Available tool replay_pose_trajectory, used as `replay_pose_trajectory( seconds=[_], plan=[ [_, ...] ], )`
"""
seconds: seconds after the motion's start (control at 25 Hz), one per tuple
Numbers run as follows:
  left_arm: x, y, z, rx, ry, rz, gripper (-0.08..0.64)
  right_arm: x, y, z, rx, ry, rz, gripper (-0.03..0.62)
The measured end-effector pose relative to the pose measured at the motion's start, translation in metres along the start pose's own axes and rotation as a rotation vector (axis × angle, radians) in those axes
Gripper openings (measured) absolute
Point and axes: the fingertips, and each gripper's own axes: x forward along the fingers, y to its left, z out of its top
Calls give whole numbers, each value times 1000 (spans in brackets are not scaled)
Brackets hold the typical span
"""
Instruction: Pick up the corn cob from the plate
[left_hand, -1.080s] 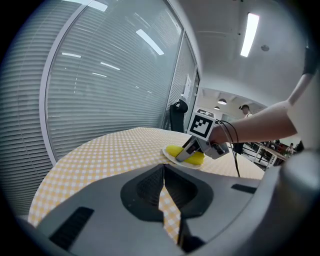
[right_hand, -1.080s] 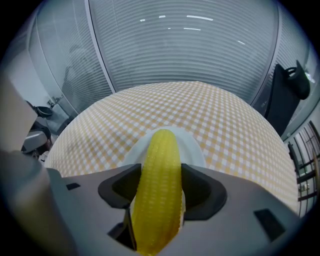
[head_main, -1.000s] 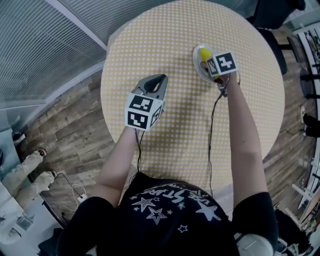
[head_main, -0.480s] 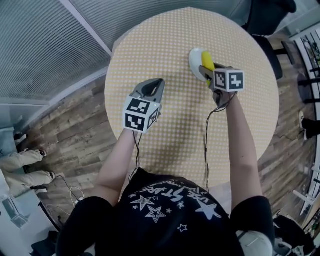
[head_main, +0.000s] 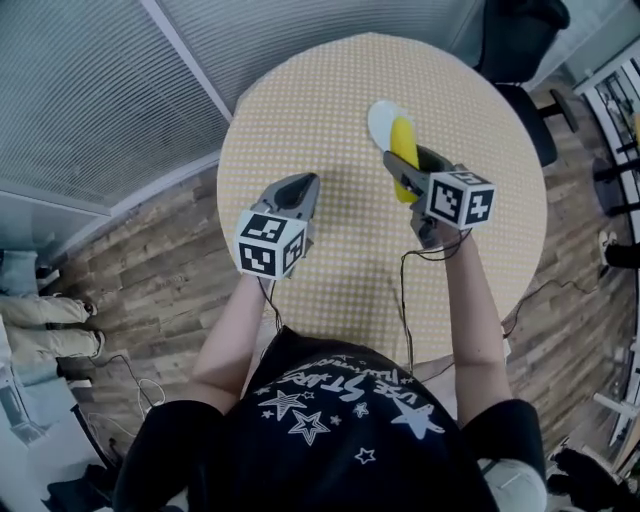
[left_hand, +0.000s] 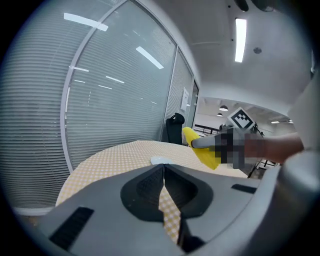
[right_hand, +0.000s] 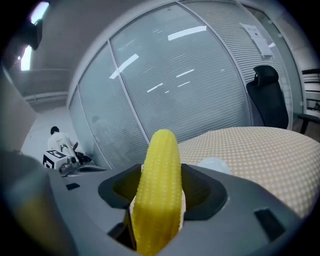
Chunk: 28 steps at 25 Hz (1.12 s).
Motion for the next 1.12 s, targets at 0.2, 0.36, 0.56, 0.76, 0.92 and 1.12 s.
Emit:
replay_pose_trajectory(
  seconds=[0.2,0.36,0.56,0.76,0.92,1.12],
  plan=[
    [-34,-27,-12,-16,-1,21,11,-45,38,-20,19,-46,70,261],
    [-55,-50,-17,-22,-13,44,11,-76,51,-43,40,-61,98,261],
    [-88,-70,-29,-9,-23,117,11,-105,62,-69,72,-93,140,261],
    [-110,-76,-48,-20,5,169,11,-119,67,-87,99,-101,176,261],
    [-113,-95,-45,-1,-8,135,11,-126,75,-91,105,-115,174,261],
    [-121,-112,-39,18,-44,62,11,-140,93,-92,85,-146,145,261]
  ],
)
